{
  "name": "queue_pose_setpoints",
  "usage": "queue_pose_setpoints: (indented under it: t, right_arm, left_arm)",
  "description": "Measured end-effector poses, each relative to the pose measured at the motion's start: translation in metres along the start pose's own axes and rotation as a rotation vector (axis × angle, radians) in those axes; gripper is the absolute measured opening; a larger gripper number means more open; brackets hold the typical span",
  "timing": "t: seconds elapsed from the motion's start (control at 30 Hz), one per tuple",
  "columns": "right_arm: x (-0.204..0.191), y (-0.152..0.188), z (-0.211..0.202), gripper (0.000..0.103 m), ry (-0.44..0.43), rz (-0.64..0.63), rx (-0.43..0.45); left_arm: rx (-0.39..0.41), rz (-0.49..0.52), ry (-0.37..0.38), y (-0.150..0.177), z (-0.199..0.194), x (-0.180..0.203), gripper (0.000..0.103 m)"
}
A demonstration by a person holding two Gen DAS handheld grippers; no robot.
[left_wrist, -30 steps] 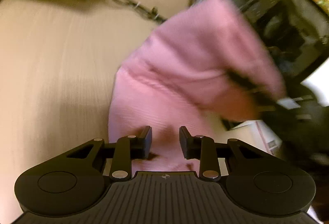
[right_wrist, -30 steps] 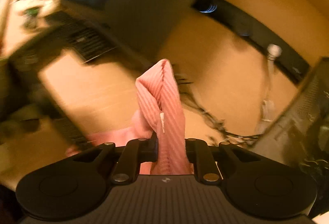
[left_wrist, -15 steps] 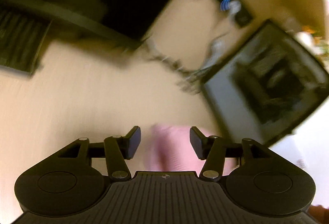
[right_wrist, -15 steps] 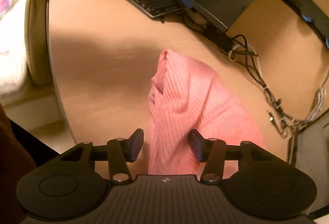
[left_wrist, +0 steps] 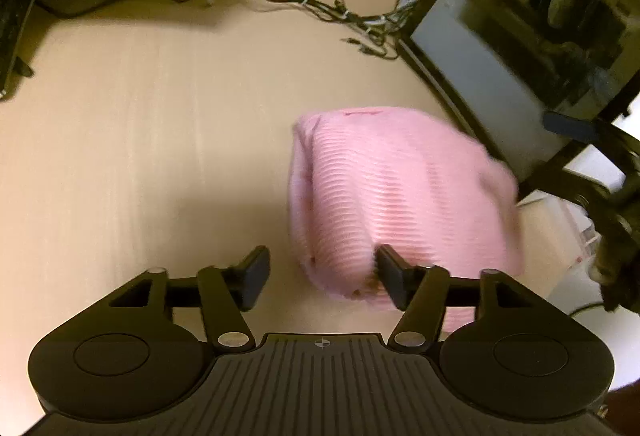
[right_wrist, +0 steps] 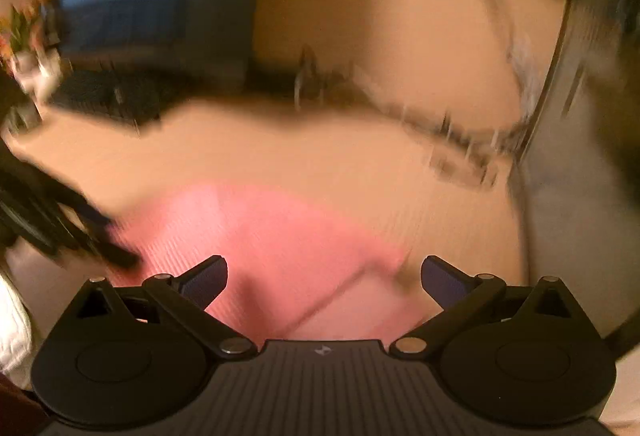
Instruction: Fold clothes
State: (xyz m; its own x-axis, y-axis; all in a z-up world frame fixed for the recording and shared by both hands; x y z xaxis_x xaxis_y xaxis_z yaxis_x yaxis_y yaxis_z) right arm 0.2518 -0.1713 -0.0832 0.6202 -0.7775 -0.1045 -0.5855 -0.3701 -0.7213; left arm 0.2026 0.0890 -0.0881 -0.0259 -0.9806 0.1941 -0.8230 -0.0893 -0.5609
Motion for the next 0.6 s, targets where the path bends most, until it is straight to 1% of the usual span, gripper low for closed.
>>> queue_pose_setpoints:
  t: [0.07,0.2,0.23,0.27,0.37,0.4,0.5,0.57,0.6]
  right_arm:
    - [0.0,0.015,0.014,0.103,0.007,0.04,-0.003]
    - [-0.007,0.023,0.017,0.103,0.037,0.081,0.025]
    - [-0.009,0.023,0.022,0.103,0.037,0.099,0.029]
    - [-0.013,0.021,0.027,0.103,0.024,0.118,0.031]
    - [-0.027,0.01,0.042,0.103,-0.048,0.144,0.03]
    - [-0.036,0.007,0.05,0.103,-0.075,0.137,0.028]
    - [-0.058,0.004,0.066,0.103,-0.153,0.111,0.019]
    - [-0.059,-0.003,0.067,0.103,-0.231,0.098,0.003]
    - [-0.056,-0.007,0.063,0.103,-0.273,0.097,0.009]
  left_arm:
    - [0.011,0.014,-0.04,-0.003,-0.005,-0.001,0.076]
    - [0.076,0.015,-0.143,-0.015,-0.032,-0.006,0.076]
    - [0.095,0.0,-0.152,-0.018,-0.039,-0.007,0.076]
    - [0.116,-0.024,-0.141,-0.022,-0.047,-0.008,0.077]
    - [0.17,-0.081,-0.128,-0.032,-0.06,-0.01,0.079]
    - [0.178,-0.097,-0.134,-0.034,-0.062,-0.011,0.08]
    - [0.174,-0.142,-0.181,-0.036,-0.064,-0.02,0.081]
    - [0.171,-0.171,-0.212,-0.038,-0.066,-0.025,0.082]
    - [0.169,-0.186,-0.228,-0.039,-0.067,-0.028,0.082]
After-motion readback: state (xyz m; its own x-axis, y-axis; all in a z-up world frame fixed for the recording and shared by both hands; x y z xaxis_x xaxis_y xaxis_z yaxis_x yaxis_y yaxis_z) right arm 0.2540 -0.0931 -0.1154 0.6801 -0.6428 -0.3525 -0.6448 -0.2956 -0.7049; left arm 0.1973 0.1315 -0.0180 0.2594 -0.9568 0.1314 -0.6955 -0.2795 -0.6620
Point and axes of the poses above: each gripper's, at about its wrist camera, not at the fingertips, and z roughly the way its jaws point, x to its right, y to its underside, the point moved 3 cm from there along z, roughly the way its jaws point, and after that the axes turned 15 degrees about -y, right-handed, at the moved point
